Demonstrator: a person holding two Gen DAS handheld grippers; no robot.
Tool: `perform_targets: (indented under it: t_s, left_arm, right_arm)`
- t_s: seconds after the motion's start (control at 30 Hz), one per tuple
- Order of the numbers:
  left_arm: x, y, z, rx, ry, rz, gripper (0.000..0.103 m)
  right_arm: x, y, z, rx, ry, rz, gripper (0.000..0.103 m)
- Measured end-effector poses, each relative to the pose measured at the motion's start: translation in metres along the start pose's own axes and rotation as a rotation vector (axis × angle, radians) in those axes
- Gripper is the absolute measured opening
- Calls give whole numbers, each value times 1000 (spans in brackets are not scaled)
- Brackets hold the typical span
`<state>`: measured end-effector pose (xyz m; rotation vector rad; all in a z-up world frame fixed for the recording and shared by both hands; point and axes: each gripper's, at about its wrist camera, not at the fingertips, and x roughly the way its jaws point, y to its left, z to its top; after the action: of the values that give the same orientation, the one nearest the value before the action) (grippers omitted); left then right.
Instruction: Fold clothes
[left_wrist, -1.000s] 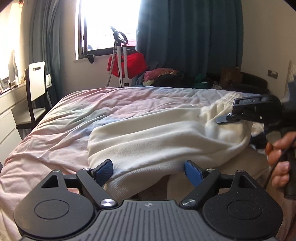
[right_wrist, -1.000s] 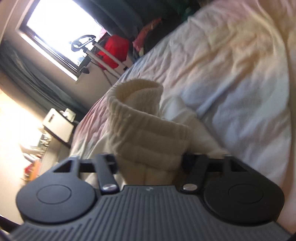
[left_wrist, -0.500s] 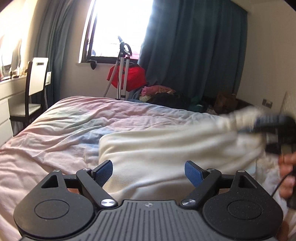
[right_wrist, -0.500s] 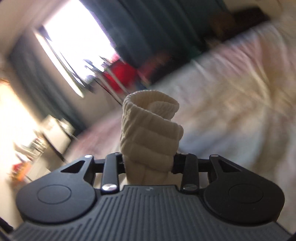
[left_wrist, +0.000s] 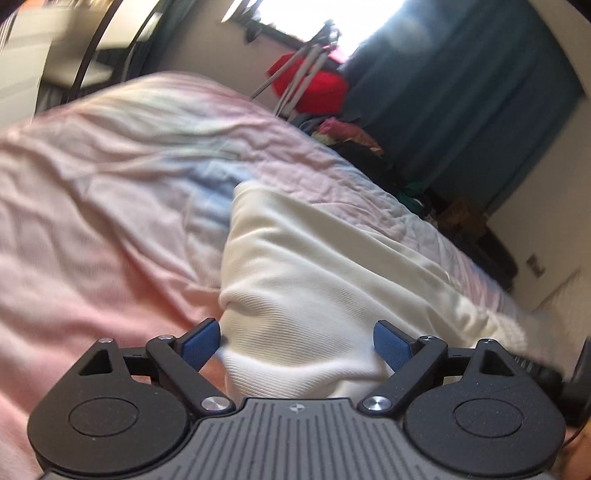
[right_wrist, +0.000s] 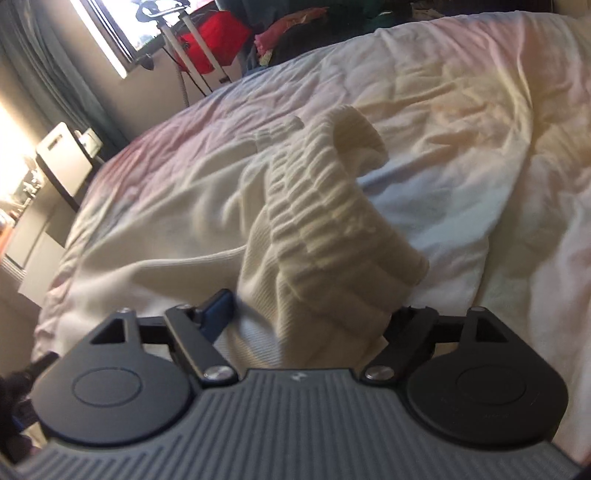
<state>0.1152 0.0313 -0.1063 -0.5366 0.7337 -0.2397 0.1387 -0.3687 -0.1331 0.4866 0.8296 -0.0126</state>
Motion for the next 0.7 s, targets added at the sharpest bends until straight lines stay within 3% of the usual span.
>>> perform_targets:
  t_s: [0.03, 0.13, 0.23, 0.47, 0.53, 0.63, 0.7]
  left_arm:
    - [4, 5, 1, -22, 21, -16, 96]
    - [18, 19, 3, -110, 103, -82, 96]
    - [27, 28, 2, -169, 136, -131, 96]
    - [29, 37, 0, -222, 131, -147, 84]
    - [27, 37, -1, -216, 125, -141, 78]
    - [24, 33, -1, -180, 111, -122, 68]
    - [20, 30, -2, -160, 95, -110, 59]
  right_arm:
    - [5, -5, 0, 26, 8, -1, 93]
    - [18, -29, -1, 193, 55, 72, 93]
    - [24, -39, -3, 309, 70, 146, 95]
    - [-7, -28, -3, 297, -12, 347, 96]
    - [-4, -23, -5, 270, 7, 299, 95]
    - [6, -15, -13, 228, 39, 159, 70]
    - [0, -12, -15, 210, 12, 135, 57]
